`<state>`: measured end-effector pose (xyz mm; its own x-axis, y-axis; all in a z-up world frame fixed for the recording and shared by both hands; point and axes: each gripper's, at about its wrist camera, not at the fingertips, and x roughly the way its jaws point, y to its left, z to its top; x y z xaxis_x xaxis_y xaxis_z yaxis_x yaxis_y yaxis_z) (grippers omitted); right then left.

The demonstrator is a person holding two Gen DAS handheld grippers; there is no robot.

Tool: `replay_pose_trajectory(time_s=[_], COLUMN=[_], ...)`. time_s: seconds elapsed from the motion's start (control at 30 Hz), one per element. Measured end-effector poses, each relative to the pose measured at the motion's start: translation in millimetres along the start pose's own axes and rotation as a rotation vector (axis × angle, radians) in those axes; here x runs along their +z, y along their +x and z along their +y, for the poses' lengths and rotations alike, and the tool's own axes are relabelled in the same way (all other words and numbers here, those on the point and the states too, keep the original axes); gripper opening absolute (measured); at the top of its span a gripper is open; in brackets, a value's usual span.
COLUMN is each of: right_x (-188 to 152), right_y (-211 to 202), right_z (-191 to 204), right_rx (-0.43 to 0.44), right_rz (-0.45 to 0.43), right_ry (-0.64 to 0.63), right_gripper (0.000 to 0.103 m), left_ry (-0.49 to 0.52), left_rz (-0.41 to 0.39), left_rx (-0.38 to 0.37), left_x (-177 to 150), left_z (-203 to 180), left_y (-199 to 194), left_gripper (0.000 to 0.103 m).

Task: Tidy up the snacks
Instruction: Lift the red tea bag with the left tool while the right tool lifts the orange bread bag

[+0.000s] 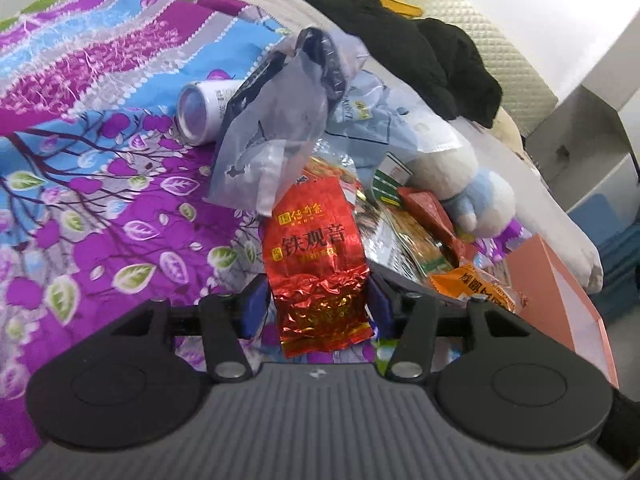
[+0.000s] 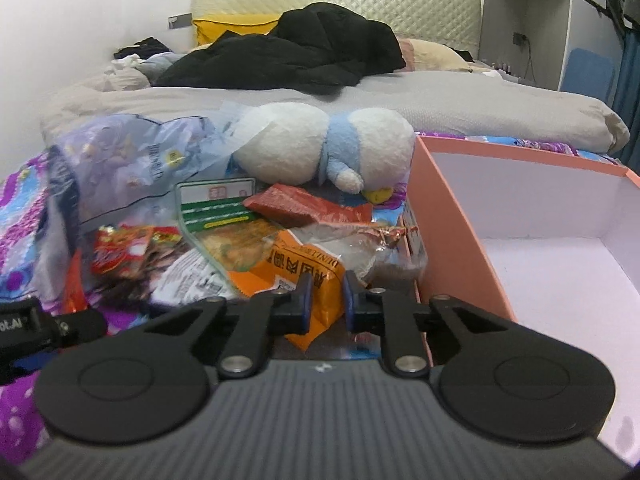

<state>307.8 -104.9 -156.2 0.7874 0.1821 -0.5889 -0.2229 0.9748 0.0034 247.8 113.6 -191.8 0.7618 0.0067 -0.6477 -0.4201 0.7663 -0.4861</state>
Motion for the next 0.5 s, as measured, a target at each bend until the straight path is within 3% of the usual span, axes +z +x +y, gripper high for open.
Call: replay_pose_trajectory(time_s=[0.27,0.5], right_x=[-29.4,-61.1], right_y=[-48.7,-89.8], right_z=[-2.7,-8.2], right_rx=[0.023,0.074], right_rz=[0.032,0.074], right_ry=[-0.008,-0.006], right_gripper=[0.016,0.014], left_ry=[0.072,0.159], left_rz=[0.014,0.093], left_rx=[0.005,-0.007], left_x=[-20.6,-46.5], left_z=[2.2,-0.2], left_y=[-49.2,-78.5], left_gripper=[0.058,0.058])
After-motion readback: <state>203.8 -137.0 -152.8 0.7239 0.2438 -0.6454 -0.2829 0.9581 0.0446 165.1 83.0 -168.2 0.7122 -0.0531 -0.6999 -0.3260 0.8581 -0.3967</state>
